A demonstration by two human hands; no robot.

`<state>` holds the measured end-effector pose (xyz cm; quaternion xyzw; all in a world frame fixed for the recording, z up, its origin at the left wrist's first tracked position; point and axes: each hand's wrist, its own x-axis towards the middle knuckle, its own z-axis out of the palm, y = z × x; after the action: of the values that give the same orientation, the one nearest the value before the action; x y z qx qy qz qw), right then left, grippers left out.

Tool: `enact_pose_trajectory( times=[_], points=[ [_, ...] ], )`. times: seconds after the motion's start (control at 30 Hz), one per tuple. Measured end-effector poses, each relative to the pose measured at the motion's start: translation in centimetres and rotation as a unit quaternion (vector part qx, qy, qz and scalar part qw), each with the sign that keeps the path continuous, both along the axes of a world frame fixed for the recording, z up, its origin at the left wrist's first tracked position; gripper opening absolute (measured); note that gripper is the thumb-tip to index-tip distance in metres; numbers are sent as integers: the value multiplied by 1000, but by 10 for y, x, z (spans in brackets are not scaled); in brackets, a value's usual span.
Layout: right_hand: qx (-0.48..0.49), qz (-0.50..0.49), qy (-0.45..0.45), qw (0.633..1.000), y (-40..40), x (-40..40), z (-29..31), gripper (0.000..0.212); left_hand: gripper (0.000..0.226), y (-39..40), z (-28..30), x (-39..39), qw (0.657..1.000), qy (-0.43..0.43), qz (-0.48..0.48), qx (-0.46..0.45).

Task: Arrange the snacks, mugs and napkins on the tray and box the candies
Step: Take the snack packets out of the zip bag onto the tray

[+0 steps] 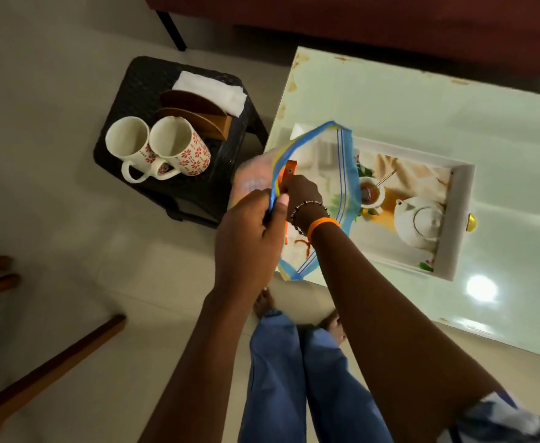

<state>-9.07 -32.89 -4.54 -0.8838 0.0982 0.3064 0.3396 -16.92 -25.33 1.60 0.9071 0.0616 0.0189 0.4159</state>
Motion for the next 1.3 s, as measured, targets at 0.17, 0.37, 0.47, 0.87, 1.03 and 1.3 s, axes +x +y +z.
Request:
enact_pose_trajectory(
  times=[0.17,0.37,0.47,0.87,1.03,1.3],
  points=[
    [46,-83,-78,992,-30,-11,16,19,26,-12,-6,9,999,-5,-23,23],
    [174,-244,-140,944,-116,-47,43,24,22,-43,-10,16,996,24,-71,45],
    [271,-402,-149,862,-157,-73,53,22,13,-62,-14,14,996,29,-71,54],
    [207,-724,-161,638,-218,-113,-57,38,15,-105,-42,-6,988,54,-89,114],
    [114,-722,-84,678,-214,-123,-88,36,14,-108,-46,-9,988,62,-93,109],
    [143,-629,-79,760,-197,-134,-44,39,20,-97,-37,-16,997,64,-12,44]
  ],
)
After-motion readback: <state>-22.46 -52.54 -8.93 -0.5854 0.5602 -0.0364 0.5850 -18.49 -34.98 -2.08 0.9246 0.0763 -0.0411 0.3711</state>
